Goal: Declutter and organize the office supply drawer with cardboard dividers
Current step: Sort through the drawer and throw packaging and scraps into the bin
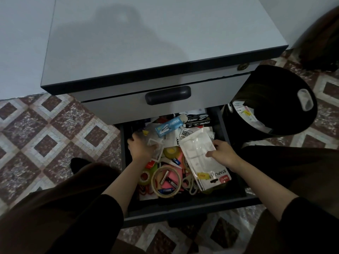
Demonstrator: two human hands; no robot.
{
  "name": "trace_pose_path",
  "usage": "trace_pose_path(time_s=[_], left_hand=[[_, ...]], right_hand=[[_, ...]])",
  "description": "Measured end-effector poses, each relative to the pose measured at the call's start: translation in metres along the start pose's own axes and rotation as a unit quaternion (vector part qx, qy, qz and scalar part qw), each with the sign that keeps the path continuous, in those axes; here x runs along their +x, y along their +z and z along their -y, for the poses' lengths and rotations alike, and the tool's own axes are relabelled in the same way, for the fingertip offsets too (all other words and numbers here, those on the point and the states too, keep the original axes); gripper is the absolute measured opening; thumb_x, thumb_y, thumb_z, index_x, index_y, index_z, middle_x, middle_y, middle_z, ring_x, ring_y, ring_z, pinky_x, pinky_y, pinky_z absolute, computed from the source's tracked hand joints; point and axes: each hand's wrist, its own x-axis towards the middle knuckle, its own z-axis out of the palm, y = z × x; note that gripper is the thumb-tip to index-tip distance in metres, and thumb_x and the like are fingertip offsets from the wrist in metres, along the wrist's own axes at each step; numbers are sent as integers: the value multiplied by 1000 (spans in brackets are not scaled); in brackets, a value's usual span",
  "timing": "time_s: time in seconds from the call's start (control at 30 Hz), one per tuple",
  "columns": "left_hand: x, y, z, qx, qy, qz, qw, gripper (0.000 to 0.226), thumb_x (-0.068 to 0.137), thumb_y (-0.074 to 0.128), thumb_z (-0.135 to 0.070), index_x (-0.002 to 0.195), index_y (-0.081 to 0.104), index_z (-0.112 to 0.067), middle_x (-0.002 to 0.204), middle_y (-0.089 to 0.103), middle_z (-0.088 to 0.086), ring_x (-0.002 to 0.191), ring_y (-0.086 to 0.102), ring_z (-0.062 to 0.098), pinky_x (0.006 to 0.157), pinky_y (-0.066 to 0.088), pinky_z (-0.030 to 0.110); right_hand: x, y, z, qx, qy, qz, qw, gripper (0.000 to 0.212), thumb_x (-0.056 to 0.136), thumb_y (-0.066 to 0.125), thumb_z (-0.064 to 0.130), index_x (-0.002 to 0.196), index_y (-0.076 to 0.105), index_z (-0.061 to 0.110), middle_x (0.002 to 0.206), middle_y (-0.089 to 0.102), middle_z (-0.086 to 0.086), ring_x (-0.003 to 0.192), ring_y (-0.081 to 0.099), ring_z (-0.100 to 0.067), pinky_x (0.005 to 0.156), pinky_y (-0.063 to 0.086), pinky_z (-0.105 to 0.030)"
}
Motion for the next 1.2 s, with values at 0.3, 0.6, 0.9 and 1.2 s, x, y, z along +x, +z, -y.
trace_pose_path(time_s=[0.3, 0.6, 0.9, 1.2], left_hand=[[1, -13, -5, -137, -56, -6, 989, 63, 79, 72, -16, 132, 41, -1, 127, 54, 16, 112, 55, 31, 80, 47, 32], [-6, -22, 5, -41, -19, 50, 998, 51, 84, 67, -22, 125, 48, 0, 117, 58, 16, 111, 54, 31, 82, 45, 31], [1, -19, -2, 91, 67, 71, 991, 44, 90, 54, -41, 116, 59, -5, 128, 51, 18, 120, 46, 33, 88, 43, 34], [2, -16, -3, 203, 52, 99, 973, 66, 90, 43, -56, 136, 34, -9, 116, 59, 18, 106, 56, 35, 81, 49, 37]], right_hand=[[5, 5, 52, -395, -179, 103, 895, 50, 83, 59, 21, 131, 48, 24, 134, 42, -8, 127, 38, -26, 97, 38, -32], [45, 36, 103, -581, -248, 148, 761, 58, 73, 72, 32, 129, 55, 32, 157, -12, -2, 143, -9, -31, 117, 0, -49], [46, 40, 94, -580, -238, 186, 757, 45, 72, 73, 40, 109, 65, 16, 142, 38, -3, 134, 27, -22, 111, 20, -39], [43, 18, 52, -355, -152, 174, 906, 56, 67, 81, 30, 108, 45, 19, 104, 51, -2, 93, 50, -19, 72, 42, -27]])
